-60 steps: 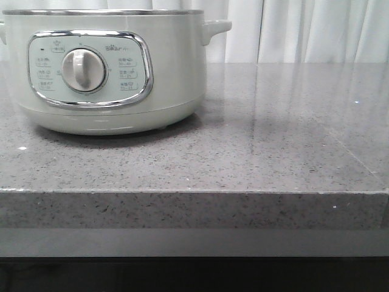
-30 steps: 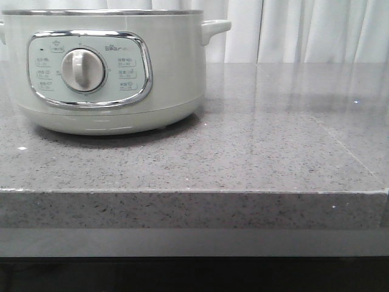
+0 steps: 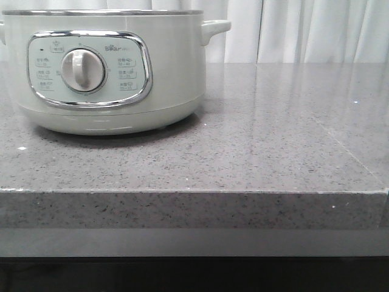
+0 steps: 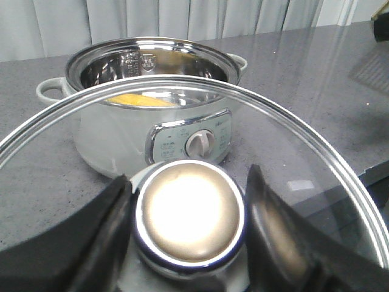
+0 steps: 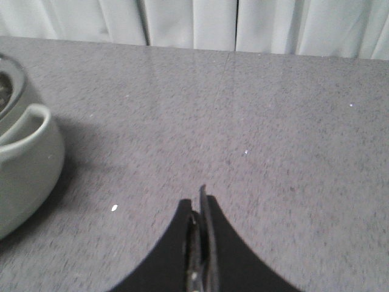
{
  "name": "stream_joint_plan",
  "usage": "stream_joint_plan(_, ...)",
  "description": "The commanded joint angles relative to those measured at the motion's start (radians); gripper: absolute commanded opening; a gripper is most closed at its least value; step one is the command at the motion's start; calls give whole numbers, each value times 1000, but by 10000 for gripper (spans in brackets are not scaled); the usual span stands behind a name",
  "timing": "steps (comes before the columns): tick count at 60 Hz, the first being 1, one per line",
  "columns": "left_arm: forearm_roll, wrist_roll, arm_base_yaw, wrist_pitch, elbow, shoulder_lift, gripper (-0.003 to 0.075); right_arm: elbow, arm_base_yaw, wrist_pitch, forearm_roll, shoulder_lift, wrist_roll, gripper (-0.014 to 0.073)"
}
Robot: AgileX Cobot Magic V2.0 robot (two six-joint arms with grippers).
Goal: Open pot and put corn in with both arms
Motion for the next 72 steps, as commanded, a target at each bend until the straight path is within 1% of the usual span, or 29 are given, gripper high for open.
stream_joint_plan(1,-34,-9,-6,-190,-33,17,209,74,22,-107,3,-117,-11,-68)
stream_joint_plan(7,-34,-9,-6,-200,-35,39,209,169,47,-110,3,-256,-11,-68)
stream_joint_plan(14,-34,-9,-6,-201,-37,95,209,252,57,-62,3,-423,-11,-68)
stream_joint_plan(20,-34,-9,-6,-205,-60,184,209,298,57,-21,3,-538,-11,-68)
stream_joint_plan(26,-34,-9,-6,-205,-123,315,209,324,57,3,3,-616,-11,-68)
stream_joint_plan(32,-34,-9,-6,-211,-221,454,209,338,57,11,3,-637,-11,-68)
stream_joint_plan(44,-34,24,-6,-208,-513,783,209,340,57,7,3,-636,-11,-68)
stream_joint_plan(57,-34,47,-6,-200,-781,1085,209,340,57,7,3,-636,-11,-68)
stream_joint_plan(65,-34,49,-20,-194,-894,1228,209,340,57,7,3,-636,-11,-68)
stream_joint_plan(72,-34,51,-39,-194,-952,1311,209,340,57,7,3,-636,-11,-68)
